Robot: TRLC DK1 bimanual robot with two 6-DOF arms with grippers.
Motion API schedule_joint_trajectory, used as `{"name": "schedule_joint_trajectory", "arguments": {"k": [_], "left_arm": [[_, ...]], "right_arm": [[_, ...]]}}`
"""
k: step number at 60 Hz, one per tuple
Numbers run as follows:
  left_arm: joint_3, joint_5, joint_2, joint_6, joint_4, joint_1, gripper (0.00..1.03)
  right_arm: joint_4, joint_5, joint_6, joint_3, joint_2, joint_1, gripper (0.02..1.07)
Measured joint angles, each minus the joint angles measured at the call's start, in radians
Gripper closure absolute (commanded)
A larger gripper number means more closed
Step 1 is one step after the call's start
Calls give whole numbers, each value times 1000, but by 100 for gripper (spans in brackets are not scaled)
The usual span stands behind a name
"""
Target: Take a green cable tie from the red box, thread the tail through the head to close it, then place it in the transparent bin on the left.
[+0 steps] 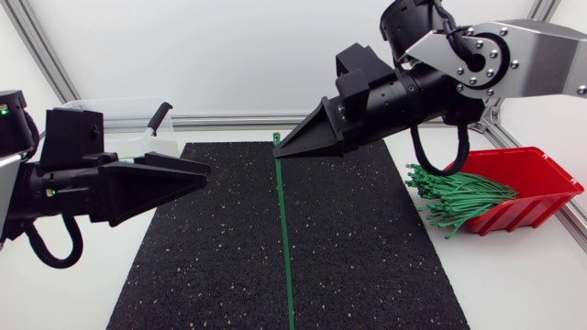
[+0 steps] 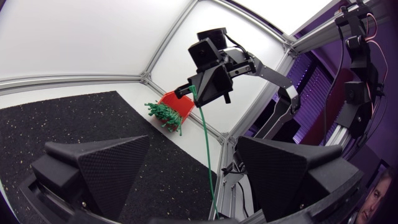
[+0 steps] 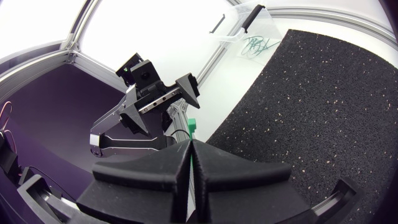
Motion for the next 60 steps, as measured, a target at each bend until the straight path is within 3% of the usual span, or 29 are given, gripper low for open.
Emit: {"name": "schedule_joint_trajectory", "arguments": {"k": [24,39,54,60], "left_arm": [[1,40,187,-68,248,-178,6],[42,40,267,-100,286,-235,11],[109,39,319,-142,328,-269,20],[109,38,319,-163,352,-269,34]], "right_arm": [[25,-59,10,16,0,6,101],[43,-76,10,16,0,0,101],[48,-78,10,8,0,2,101],[48,-78,10,4,-2,2,101]]}}
